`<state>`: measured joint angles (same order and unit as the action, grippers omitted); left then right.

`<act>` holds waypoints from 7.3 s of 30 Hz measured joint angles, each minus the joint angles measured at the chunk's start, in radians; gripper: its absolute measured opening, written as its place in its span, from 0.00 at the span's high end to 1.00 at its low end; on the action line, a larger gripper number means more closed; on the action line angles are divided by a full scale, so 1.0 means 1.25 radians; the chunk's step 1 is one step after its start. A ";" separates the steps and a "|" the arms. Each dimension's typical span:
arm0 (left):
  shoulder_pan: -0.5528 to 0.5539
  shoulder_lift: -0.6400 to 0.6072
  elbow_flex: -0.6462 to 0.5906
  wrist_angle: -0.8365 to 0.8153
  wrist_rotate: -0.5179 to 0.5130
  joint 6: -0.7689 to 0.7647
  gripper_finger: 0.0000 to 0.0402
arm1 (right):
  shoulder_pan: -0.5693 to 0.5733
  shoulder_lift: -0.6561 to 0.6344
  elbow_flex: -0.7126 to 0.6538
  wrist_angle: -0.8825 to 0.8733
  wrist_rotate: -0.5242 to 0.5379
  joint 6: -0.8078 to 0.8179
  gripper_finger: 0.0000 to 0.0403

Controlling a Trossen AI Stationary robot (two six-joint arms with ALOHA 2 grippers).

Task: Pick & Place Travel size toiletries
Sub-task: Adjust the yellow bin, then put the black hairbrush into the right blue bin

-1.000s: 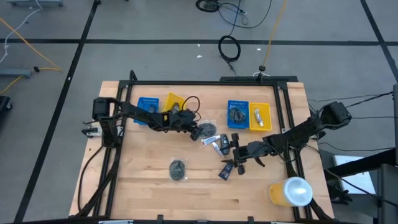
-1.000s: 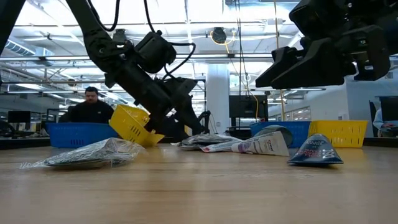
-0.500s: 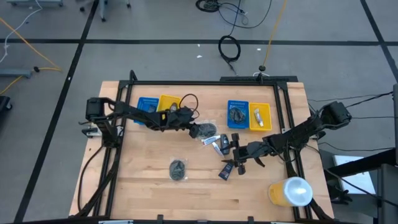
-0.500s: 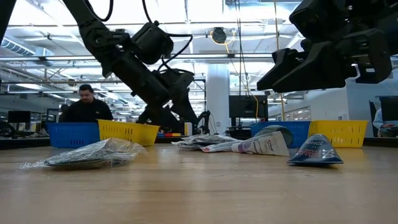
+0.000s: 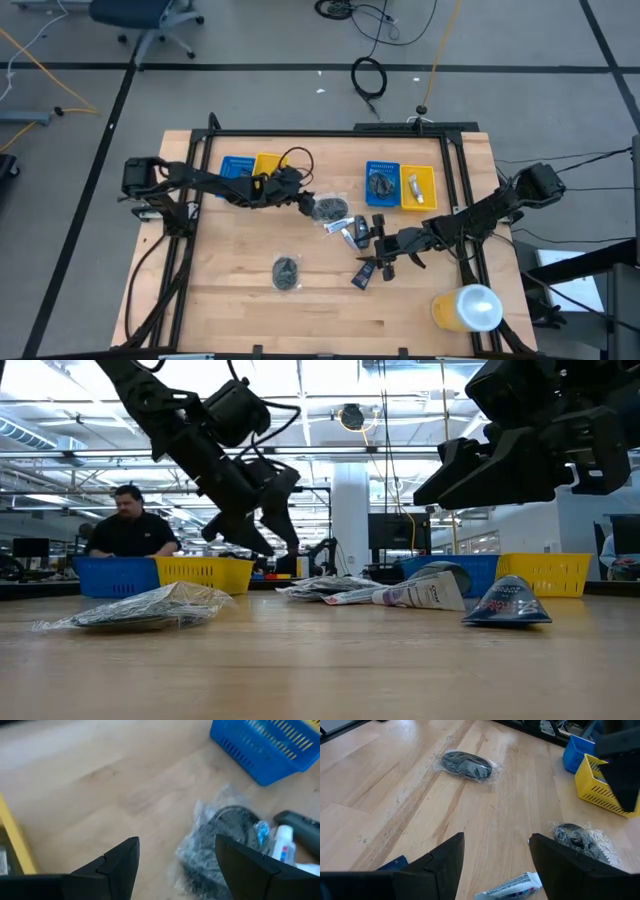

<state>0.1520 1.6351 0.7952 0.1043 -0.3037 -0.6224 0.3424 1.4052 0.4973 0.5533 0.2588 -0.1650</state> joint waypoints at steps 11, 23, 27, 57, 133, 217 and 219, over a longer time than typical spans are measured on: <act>0.028 0.130 -0.001 0.194 0.112 -0.047 0.36 | 0.000 0.000 0.000 0.002 0.000 0.000 0.47; 0.022 0.111 -0.001 0.221 0.138 -0.003 0.36 | 0.000 0.000 0.000 0.002 0.000 0.000 0.48; 0.000 0.076 -0.001 0.252 0.138 0.031 0.36 | 0.000 0.000 0.000 0.002 0.000 0.000 0.48; -0.072 -0.012 -0.001 -0.073 -0.045 -0.086 0.36 | 0.000 0.000 0.000 -0.003 0.000 0.004 0.48; -0.071 0.307 0.336 -0.127 0.016 0.196 0.98 | 0.000 0.000 0.000 0.008 0.005 -0.003 0.48; -0.334 0.080 0.336 -0.185 -0.343 0.277 0.40 | -0.408 -0.244 0.000 -0.494 0.252 0.562 0.90; -0.334 0.080 0.336 -0.186 -0.343 0.277 0.40 | -0.410 -0.230 0.000 -0.474 0.252 0.562 0.90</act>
<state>-0.2653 1.7351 1.2148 -0.1284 -0.7330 -0.2767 -0.1696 1.1172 0.4976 -0.0387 0.5733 0.5377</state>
